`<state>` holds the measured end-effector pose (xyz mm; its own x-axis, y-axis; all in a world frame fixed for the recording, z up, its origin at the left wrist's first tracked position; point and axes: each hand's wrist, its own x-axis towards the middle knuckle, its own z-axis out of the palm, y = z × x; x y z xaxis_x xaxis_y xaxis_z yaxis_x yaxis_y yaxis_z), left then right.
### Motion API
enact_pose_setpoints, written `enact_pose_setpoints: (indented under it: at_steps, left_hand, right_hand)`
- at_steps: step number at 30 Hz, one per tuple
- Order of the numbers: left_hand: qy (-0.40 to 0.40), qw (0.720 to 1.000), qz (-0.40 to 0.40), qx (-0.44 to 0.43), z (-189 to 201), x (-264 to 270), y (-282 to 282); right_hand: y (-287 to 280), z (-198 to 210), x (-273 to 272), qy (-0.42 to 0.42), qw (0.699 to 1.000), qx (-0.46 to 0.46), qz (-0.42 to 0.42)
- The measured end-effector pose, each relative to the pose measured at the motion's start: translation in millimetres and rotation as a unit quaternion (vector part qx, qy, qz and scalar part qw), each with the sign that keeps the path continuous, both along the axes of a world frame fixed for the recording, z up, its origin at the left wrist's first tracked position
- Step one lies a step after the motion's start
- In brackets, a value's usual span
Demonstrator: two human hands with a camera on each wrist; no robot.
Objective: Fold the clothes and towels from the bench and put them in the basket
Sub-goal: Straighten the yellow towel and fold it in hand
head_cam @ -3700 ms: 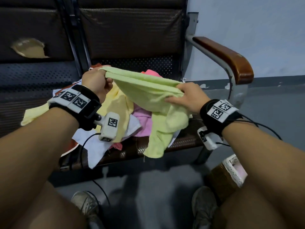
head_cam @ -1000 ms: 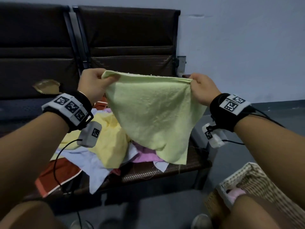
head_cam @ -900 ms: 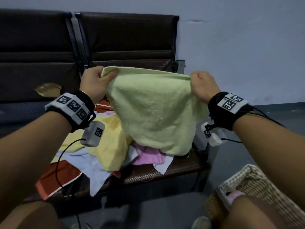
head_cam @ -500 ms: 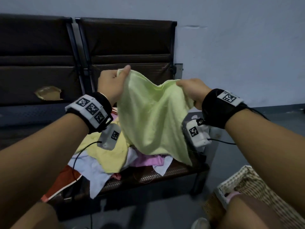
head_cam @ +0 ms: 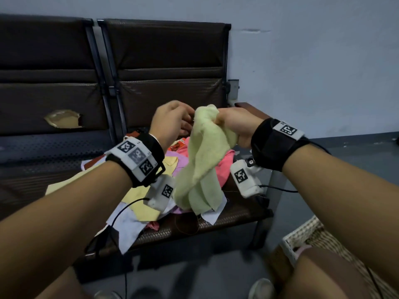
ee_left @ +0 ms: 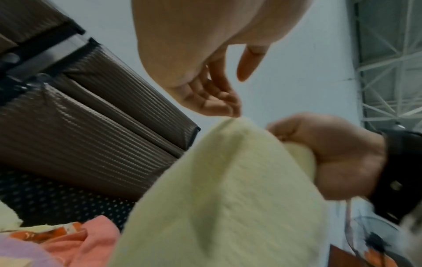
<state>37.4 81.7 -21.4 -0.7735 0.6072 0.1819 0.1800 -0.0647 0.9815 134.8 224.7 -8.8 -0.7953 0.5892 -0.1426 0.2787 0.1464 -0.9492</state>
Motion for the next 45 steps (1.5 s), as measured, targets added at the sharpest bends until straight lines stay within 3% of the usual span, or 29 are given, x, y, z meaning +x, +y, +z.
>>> enact_pose_setpoints:
  at_steps: [2, 5, 8, 12, 15, 18, 21, 23, 26, 29, 32, 35, 38, 41, 45]
  left_hand:
    - [-0.020, 1.000, -0.002, -0.019, -0.3, -9.5, -0.9]
    - [-0.135, 0.975, -0.168, -0.055, -1.8, -23.1, -6.8]
    - [-0.142, 0.952, -0.252, -0.097, -4.3, -37.8, -8.2]
    - [-0.029, 0.980, -0.159, -0.116, -6.5, -55.4, 11.5]
    - [0.088, 0.983, -0.090, -0.137, -5.0, -64.1, 34.9]
    - [0.138, 0.984, -0.036, -0.105, 4.7, -74.0, 60.7]
    - [0.141, 0.990, -0.005, -0.019, 21.9, -84.4, 74.8]
    - [0.143, 0.989, -0.005, 0.029, 33.0, -89.1, 72.1]
    - [0.130, 0.990, -0.029, 0.043, 31.1, -89.6, 55.2]
    - [0.116, 0.992, -0.047, -0.029, -5.2, -82.0, 29.1]
    - [0.106, 0.978, -0.068, -0.168, -60.9, -65.1, 0.8]
    - [0.064, 0.942, -0.145, -0.295, -110.8, -49.4, -20.3]
    - [-0.010, 0.895, -0.224, -0.386, -136.5, -41.3, -33.9]
    - [-0.055, 0.864, -0.276, -0.418, -145.6, -40.8, -35.3]
    - [-0.050, 0.892, -0.220, -0.391, -160.0, -48.9, -20.0]
  right_hand:
    - [-0.6, 0.6, 2.5, 0.018, 0.997, -0.002, 0.072]
    - [-2.4, 5.2, 4.6, 0.021, 0.989, -0.009, 0.144]
    - [6.3, 7.4, 4.8, 0.014, 0.988, 0.027, 0.150]
    - [34.8, 4.4, 10.7, -0.077, 0.980, 0.121, 0.137]
    - [61.1, 0.3, 1.5, -0.113, 0.980, 0.157, 0.036]
    - [78.0, -0.1, -16.4, -0.055, 0.969, 0.235, -0.049]
    - [80.8, 5.5, -31.3, 0.079, 0.952, 0.274, -0.111]
    - [78.2, 11.5, -33.5, 0.148, 0.938, 0.292, -0.117]
    - [69.9, 8.3, -27.4, 0.166, 0.929, 0.322, -0.071]
    - [58.4, -20.4, -8.7, 0.088, 0.943, 0.321, -0.010]
    - [41.8, -68.5, 10.6, 0.007, 0.950, 0.311, 0.040]
    - [26.0, -111.7, 25.4, -0.079, 0.941, 0.308, 0.114]
    - [23.0, -141.6, 34.2, -0.201, 0.915, 0.261, 0.232]
    - [25.7, -160.0, 38.0, -0.256, 0.907, 0.189, 0.276]
    - [40.0, -175.3, 25.7, -0.239, 0.930, 0.173, 0.217]
